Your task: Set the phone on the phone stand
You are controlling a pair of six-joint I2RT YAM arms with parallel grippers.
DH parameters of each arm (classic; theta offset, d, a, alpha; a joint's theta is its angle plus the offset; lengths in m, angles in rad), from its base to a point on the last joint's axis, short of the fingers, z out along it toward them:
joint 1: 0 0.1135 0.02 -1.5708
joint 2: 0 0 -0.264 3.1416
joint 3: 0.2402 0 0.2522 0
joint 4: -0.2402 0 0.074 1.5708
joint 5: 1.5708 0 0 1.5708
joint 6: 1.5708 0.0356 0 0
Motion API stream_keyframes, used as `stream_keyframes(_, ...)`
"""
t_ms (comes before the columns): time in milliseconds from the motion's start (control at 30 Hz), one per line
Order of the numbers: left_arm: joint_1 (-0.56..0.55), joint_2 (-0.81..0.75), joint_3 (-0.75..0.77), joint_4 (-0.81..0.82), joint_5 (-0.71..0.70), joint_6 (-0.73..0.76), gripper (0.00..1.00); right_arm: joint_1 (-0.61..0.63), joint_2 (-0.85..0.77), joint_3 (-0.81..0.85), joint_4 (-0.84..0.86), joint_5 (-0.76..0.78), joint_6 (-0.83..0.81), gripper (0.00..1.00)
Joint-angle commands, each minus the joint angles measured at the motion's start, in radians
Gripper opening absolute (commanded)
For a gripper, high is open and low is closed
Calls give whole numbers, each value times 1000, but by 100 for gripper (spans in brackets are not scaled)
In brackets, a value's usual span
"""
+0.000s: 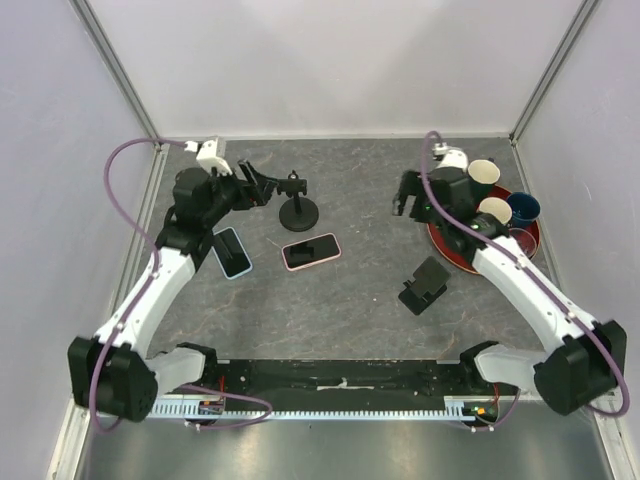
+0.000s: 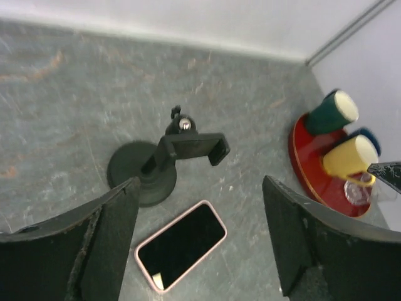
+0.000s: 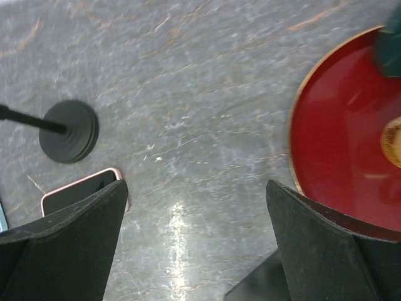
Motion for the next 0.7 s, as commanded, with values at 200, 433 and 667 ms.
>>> stream_keyframes(200, 8, 235, 197, -254, 122, 87, 68, 266, 271, 180, -31, 103, 48, 98)
stream_keyframes(433, -25, 278, 199, -257, 37, 186, 57, 347, 386, 260, -31, 85, 126, 98)
stream_keyframes(667, -81, 326, 242, -339, -7, 225, 55, 387, 419, 260, -34, 116, 281, 98)
